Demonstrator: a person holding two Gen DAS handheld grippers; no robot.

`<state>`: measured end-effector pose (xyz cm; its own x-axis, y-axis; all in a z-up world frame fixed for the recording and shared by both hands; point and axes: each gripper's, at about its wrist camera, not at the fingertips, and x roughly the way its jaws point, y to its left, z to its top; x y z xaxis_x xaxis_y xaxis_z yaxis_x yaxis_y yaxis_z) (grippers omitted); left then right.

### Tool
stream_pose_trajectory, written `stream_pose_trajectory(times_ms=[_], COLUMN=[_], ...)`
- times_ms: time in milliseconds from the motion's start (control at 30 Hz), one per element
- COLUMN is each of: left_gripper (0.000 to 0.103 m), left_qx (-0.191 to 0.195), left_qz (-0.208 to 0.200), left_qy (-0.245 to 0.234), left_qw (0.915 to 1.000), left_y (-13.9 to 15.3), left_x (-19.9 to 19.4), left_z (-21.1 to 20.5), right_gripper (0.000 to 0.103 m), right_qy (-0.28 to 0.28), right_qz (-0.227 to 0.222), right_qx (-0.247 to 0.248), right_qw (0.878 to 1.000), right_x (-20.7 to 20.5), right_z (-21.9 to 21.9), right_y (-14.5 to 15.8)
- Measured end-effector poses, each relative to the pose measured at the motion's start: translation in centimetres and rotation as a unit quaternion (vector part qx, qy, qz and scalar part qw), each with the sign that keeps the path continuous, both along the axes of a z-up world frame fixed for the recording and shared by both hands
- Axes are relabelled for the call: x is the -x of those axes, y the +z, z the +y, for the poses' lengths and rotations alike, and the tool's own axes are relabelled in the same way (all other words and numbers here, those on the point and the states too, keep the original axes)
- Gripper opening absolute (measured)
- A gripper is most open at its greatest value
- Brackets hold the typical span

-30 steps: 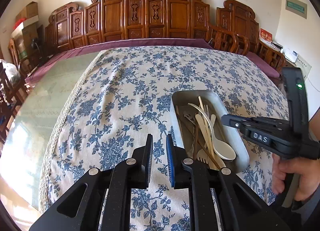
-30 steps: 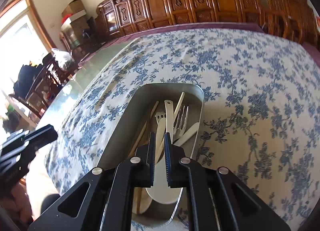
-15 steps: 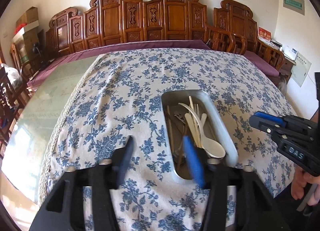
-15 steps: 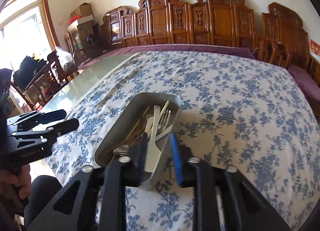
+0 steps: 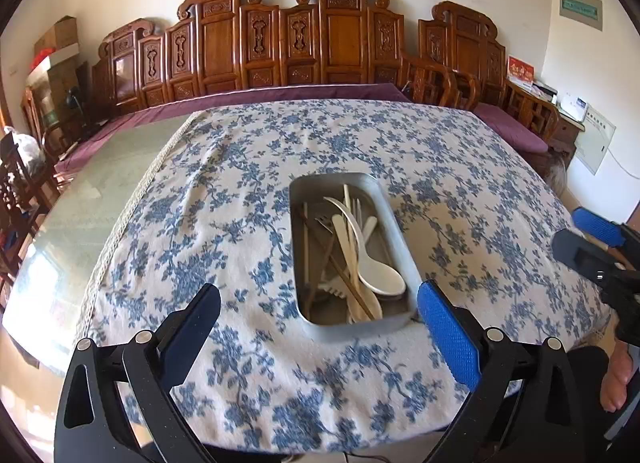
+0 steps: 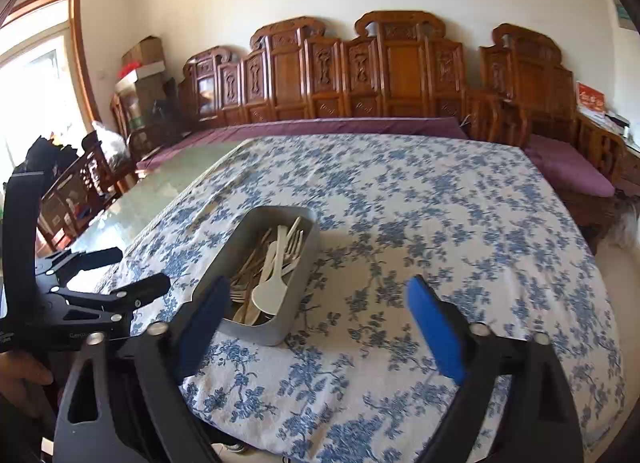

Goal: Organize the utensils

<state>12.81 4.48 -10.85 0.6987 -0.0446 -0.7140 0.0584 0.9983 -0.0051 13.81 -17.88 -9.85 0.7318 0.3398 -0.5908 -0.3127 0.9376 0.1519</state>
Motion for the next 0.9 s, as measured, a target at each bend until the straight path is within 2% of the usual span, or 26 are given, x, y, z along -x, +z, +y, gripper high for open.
stream_pose_trajectory(times_ms=[33,233,433,633,900], left_gripper=[0.095,0.095,0.095,0.095,0.095], left_qx=[0.001,0.0,-0.01,-0.004,0.003], left_qz=[0.0,-0.003,-0.031,-0.065,-0.104], left_qy=[-0.001,-0.002,0.004,-0.001,-0.002], left_qw=[1.0,1.0,0.9995,0.9979,0.9946], left_y=[0.1,0.6,2.6,6.0,10.3], left_x=[0.2,1.7,3.7,6.1,8.9], left_z=[-0.2,-1.4,-2.2,-3.2,-3.9], right_gripper=[0.1,0.1,0.1,0.1,0.1], right_qy=[-0.003,-0.029,-0.047,-0.057,-0.065], right_qz=[-0.003,-0.007,-0.015,-0.045,-0.102], right_qx=[0.0,0.0,-0.003,-0.002,-0.001], right_qw=[1.0,1.0,0.999,0.997,0.993], right_x=[0.4,2.4,4.0,5.8,8.6], right_z=[-0.4,-2.3,-3.9,-4.4,-4.3], right_y=[0.2,0.8,1.6,4.1,8.8])
